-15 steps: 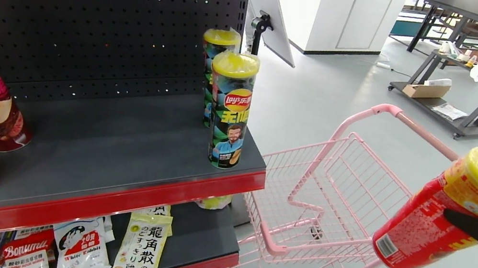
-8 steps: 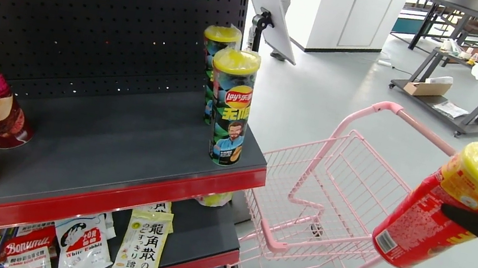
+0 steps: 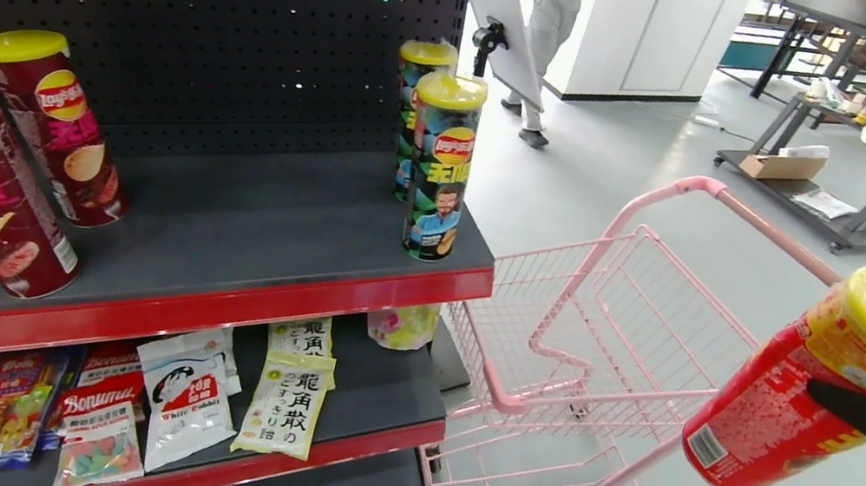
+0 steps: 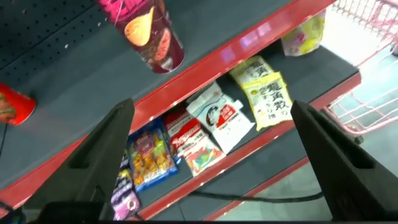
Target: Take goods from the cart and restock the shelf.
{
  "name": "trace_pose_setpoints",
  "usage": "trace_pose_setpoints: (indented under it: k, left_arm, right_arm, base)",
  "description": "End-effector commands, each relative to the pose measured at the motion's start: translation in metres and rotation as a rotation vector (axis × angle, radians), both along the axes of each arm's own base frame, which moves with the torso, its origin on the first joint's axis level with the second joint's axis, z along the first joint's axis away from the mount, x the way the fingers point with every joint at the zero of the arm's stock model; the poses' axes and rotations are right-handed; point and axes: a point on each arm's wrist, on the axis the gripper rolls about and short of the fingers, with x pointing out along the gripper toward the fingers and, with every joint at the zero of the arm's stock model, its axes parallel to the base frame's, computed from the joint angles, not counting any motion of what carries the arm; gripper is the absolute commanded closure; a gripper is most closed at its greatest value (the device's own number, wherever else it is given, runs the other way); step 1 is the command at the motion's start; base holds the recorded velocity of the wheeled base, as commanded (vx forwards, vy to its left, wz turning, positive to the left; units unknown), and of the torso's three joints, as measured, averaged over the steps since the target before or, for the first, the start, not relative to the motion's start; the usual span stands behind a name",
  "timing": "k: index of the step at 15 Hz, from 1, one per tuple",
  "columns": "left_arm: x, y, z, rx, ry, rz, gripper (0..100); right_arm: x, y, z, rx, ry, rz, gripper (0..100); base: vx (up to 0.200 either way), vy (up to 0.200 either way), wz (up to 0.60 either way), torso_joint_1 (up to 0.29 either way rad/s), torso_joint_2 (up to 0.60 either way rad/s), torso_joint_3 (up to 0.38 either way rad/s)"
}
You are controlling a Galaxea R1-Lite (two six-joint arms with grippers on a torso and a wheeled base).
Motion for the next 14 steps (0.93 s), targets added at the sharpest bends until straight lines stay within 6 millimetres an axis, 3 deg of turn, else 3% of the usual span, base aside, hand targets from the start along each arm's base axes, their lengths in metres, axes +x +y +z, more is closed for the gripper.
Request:
trace_pose_setpoints:
  k: [1, 6, 12, 14]
  left_arm:
    - [-0.001, 0.0, 0.0, 0.0, -0.003, 0.0, 0]
    - [0.0, 0.0, 0.0, 0.0, -0.001, 0.002, 0]
    - [-0.001, 0.0, -0.003, -0.001, 0.005, 0.002, 0]
    - [0.0, 0.0, -0.003, -0.001, 0.009, 0.002, 0]
  right_arm:
    - [0.0, 0.0, -0.001, -0.001, 0.001, 0.003, 100]
    - [-0.001, 0.0, -0.003, -0.001, 0.006, 0.007, 100]
    - [-0.013, -0.001, -0.014, 0.018, 0.02, 0.103, 100]
    - [-0.012, 0.0, -0.012, 0.001, -0.023, 0.115, 100]
  base:
    - [0.0, 0.0, 0.6, 0.017, 0.01, 0.007]
    - [0.0, 0.0, 0.6, 0.008, 0.0, 0.002]
    - [0.0, 0.0, 0.0, 0.0, 0.0, 0.0]
    - [0.0, 0.2, 0.0, 0.0, 0.0, 0.002]
